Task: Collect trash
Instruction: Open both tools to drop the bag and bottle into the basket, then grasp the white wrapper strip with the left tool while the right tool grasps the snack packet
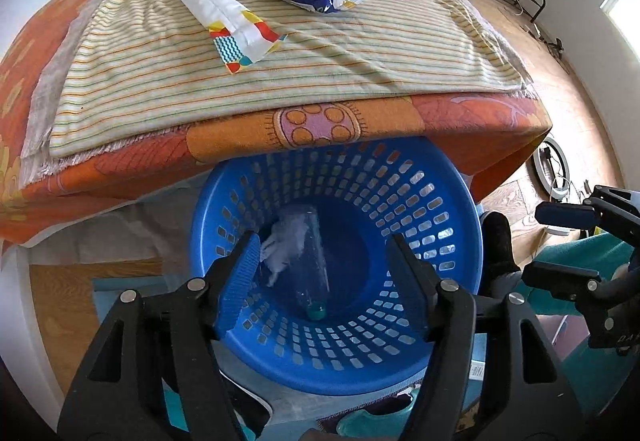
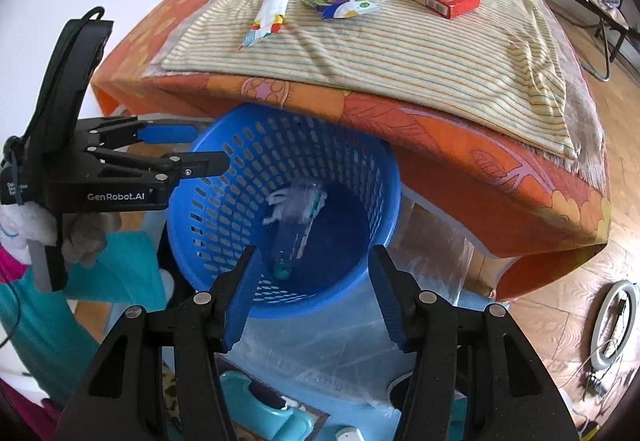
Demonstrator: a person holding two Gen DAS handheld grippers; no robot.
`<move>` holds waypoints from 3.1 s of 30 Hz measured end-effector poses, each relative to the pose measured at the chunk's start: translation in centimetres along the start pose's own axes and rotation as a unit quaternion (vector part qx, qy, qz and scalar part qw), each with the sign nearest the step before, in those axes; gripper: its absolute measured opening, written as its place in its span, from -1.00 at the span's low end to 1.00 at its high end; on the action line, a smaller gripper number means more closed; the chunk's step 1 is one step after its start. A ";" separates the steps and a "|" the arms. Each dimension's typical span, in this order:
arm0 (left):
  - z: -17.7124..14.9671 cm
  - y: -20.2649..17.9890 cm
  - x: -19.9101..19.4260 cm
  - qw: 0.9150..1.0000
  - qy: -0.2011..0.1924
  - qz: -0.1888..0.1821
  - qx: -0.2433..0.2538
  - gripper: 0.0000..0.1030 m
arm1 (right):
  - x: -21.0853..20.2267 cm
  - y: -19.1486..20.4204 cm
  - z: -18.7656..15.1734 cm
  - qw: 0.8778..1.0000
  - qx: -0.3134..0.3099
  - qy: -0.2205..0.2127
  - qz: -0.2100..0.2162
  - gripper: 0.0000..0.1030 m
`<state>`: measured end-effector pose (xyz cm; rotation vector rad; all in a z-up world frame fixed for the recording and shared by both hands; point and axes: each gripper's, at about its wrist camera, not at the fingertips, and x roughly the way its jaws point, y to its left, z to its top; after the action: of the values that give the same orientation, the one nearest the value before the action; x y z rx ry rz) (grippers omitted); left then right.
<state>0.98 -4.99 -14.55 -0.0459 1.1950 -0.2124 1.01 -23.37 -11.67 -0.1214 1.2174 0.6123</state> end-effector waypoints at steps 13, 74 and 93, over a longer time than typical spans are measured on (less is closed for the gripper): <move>0.7 0.3 -1.0 1.000 -0.019 0.000 -0.015 0.30 | -0.9 0.2 0.6 1.000 0.002 -0.021 0.002 0.07; 21.0 14.7 4.6 0.975 -0.041 0.006 -0.217 0.27 | 6.9 -2.3 21.7 0.998 -0.044 -0.042 0.018 0.21; 22.3 14.1 5.4 0.981 -0.054 0.058 -0.180 -0.42 | 10.9 -0.9 22.6 0.996 -0.087 -0.012 -0.037 0.21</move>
<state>25.52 6.04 -13.36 -0.3000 1.1112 0.1093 22.75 -10.87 -13.60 -0.3024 1.1312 0.6529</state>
